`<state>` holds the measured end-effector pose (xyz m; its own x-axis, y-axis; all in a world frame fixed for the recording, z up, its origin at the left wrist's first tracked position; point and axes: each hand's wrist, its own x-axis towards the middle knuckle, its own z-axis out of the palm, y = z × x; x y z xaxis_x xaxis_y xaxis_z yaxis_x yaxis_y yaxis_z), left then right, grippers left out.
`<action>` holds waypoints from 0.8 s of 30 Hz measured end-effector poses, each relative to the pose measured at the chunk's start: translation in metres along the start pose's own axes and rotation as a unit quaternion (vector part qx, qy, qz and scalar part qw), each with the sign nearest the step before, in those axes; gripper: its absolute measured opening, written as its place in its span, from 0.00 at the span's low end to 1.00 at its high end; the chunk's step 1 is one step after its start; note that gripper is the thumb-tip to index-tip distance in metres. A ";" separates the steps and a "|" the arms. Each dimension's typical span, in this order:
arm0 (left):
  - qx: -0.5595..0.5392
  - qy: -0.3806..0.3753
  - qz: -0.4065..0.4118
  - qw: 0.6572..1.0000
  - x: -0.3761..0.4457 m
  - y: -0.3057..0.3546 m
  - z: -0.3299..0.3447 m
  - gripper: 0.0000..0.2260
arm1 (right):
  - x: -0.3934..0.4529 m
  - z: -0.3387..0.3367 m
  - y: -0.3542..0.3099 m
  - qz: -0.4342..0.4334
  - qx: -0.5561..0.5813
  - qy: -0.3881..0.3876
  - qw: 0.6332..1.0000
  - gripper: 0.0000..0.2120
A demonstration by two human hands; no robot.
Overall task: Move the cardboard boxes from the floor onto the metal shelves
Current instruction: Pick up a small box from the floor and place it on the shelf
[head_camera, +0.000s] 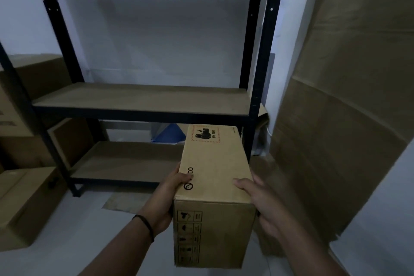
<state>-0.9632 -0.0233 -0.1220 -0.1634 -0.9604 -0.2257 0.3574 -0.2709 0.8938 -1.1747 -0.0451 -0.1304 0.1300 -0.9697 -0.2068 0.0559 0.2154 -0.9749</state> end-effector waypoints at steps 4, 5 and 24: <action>-0.026 -0.008 -0.014 1.000 0.024 -0.004 -0.008 0.22 | 0.020 0.001 0.005 0.001 0.006 0.008 1.000 0.17; -0.031 -0.011 -0.016 0.999 0.028 -0.006 -0.012 0.21 | 0.025 0.003 0.007 0.004 0.005 0.008 1.000 0.17; -0.020 0.002 -0.030 0.999 0.144 -0.030 -0.053 0.24 | 0.131 -0.001 0.047 0.071 0.025 0.056 0.996 0.20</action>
<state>-0.9484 -0.1573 -0.2018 -0.1820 -0.9424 -0.2805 0.3829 -0.3307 0.8626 -1.1562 -0.1623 -0.2038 0.0288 -0.9349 -0.3537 0.0943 0.3549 -0.9302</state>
